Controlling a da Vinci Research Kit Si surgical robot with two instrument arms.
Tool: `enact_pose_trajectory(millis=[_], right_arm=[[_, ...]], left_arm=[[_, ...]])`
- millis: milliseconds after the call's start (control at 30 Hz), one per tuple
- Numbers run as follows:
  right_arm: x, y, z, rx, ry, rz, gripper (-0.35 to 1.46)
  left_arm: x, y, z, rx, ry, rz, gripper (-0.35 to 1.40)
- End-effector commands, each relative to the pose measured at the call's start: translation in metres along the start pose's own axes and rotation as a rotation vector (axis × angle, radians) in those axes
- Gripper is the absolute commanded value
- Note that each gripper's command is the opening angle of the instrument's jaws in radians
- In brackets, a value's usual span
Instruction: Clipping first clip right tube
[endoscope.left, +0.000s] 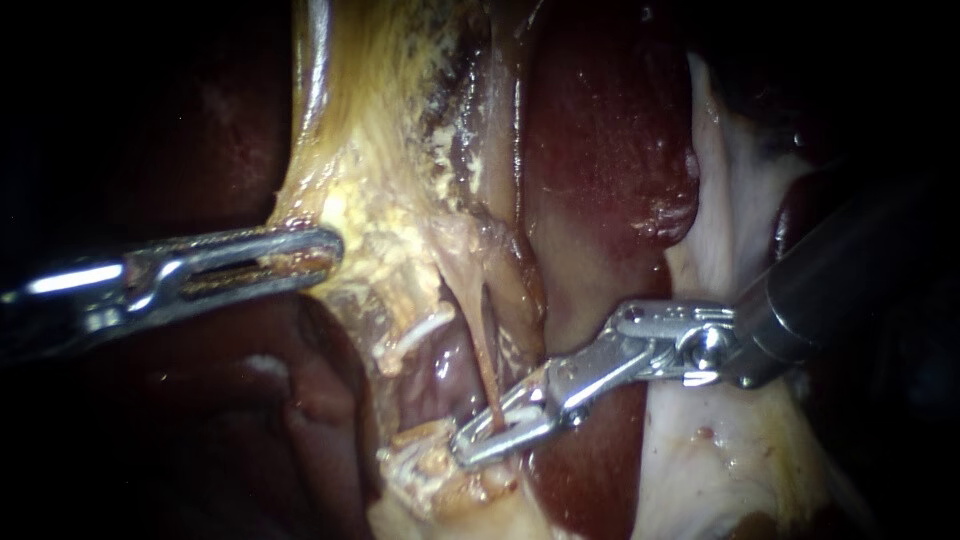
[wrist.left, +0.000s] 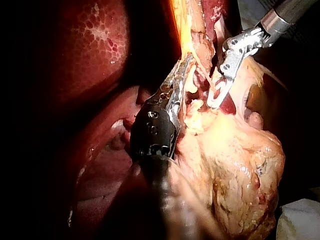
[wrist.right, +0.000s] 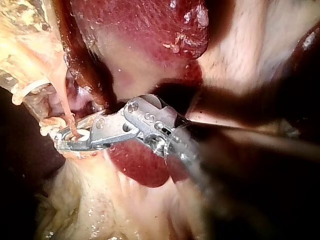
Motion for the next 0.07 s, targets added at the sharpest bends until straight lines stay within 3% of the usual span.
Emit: enact_pose_trajectory(millis=[33, 67], right_arm=[[0.0000, 0.0001, 0.0000, -0.003, -0.002, 0.000, -0.35], [0.0000, 0.0001, 0.0000, -0.004, -0.005, 0.000, -0.35]], left_arm=[[0.0000, 0.0000, 0.0000, 0.001, 0.000, 0.000, -0.35], [0.0000, 0.0000, 0.0000, 0.001, 0.000, 0.000, -0.35]])
